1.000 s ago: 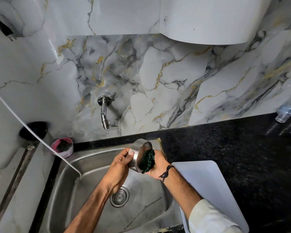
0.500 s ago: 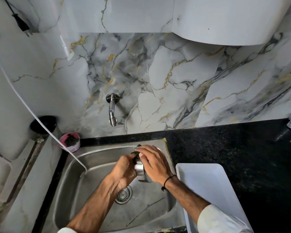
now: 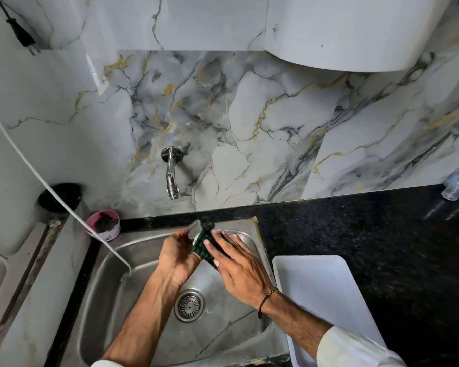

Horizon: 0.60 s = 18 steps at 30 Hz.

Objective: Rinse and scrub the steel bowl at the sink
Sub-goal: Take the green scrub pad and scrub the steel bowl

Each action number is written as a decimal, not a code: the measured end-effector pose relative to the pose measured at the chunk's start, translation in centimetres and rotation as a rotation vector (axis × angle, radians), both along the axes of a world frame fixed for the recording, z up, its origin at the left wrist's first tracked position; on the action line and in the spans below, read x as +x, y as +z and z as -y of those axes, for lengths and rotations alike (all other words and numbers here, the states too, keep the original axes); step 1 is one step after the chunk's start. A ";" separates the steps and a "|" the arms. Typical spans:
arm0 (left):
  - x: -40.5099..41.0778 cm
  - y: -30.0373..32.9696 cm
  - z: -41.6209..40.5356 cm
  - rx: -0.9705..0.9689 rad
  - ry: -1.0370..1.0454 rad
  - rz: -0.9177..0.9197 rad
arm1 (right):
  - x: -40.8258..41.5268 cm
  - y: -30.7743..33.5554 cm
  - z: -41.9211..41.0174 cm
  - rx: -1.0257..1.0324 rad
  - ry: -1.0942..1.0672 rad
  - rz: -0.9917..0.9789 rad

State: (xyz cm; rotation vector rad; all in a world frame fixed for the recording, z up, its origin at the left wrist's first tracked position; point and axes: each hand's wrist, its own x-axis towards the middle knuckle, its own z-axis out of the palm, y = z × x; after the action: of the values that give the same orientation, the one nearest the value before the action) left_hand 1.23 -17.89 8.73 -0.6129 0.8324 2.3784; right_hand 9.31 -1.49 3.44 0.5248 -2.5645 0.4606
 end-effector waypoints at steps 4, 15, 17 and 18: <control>0.5 -0.2 0.2 -0.010 0.033 -0.035 | 0.1 -0.7 1.0 -0.521 -0.154 0.415; 1.9 -1.2 -0.7 -0.119 -0.091 -0.193 | -4.9 2.3 3.4 -0.752 -0.218 0.757; 1.7 -1.2 -0.5 -0.114 -0.075 -0.205 | -3.6 2.5 4.4 -0.574 -0.118 0.715; 1.5 -1.3 -0.2 -0.090 -0.062 -0.197 | -2.5 2.2 4.8 -0.516 -0.074 0.683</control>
State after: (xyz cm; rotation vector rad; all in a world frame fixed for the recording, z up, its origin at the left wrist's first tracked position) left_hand 2.70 -17.70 7.44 -0.3856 1.0326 2.3812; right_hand 6.82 -6.29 5.67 0.0813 -2.8852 1.4246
